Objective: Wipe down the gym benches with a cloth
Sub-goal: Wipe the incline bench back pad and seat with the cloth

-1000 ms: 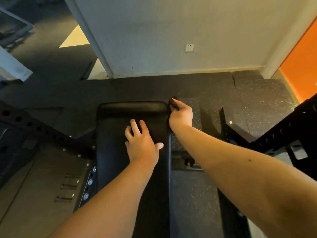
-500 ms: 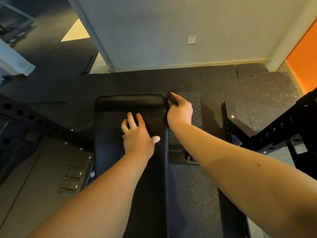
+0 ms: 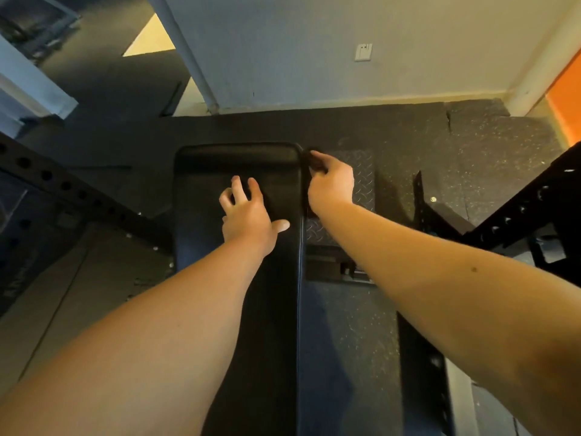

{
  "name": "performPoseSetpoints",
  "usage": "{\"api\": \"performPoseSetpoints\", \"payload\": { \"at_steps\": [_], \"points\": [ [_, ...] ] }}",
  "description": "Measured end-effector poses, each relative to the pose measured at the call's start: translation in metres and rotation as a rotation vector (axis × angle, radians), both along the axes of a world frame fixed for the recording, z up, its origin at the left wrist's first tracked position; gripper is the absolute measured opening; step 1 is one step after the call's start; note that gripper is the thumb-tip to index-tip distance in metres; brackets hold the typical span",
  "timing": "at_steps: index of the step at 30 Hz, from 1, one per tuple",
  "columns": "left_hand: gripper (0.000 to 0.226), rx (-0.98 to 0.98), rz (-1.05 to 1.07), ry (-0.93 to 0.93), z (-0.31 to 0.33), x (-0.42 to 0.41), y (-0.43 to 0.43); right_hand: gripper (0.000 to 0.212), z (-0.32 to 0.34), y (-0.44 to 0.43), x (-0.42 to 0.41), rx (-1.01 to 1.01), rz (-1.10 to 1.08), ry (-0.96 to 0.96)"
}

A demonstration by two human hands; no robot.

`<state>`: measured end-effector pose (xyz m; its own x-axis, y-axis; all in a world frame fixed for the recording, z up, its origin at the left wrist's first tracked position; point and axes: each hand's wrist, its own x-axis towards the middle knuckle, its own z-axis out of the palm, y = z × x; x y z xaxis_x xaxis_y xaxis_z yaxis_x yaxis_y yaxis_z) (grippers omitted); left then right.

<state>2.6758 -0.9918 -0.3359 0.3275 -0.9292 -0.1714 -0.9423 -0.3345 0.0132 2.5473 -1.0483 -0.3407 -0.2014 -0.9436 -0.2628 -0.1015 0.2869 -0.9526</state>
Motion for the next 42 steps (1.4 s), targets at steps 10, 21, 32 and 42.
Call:
{"api": "performPoseSetpoints", "payload": {
  "at_steps": [10, 21, 32, 42],
  "points": [
    [0.102, -0.077, 0.015, 0.041, -0.001, -0.001, 0.008, 0.049, -0.056, 0.1, 0.002, 0.099, 0.12, 0.035],
    [0.108, -0.008, -0.055, -0.08, -0.009, -0.017, 0.028, 0.021, -0.029, 0.054, 0.005, -0.013, -0.047, -0.149],
    [0.109, 0.005, -0.06, -0.093, -0.009, -0.018, 0.027, 0.027, -0.049, 0.093, -0.009, 0.003, 0.119, 0.084],
    [0.11, 0.003, -0.086, -0.108, -0.01, -0.017, 0.028, 0.026, -0.013, 0.022, 0.001, -0.076, -0.044, -0.104]
  ]
}}
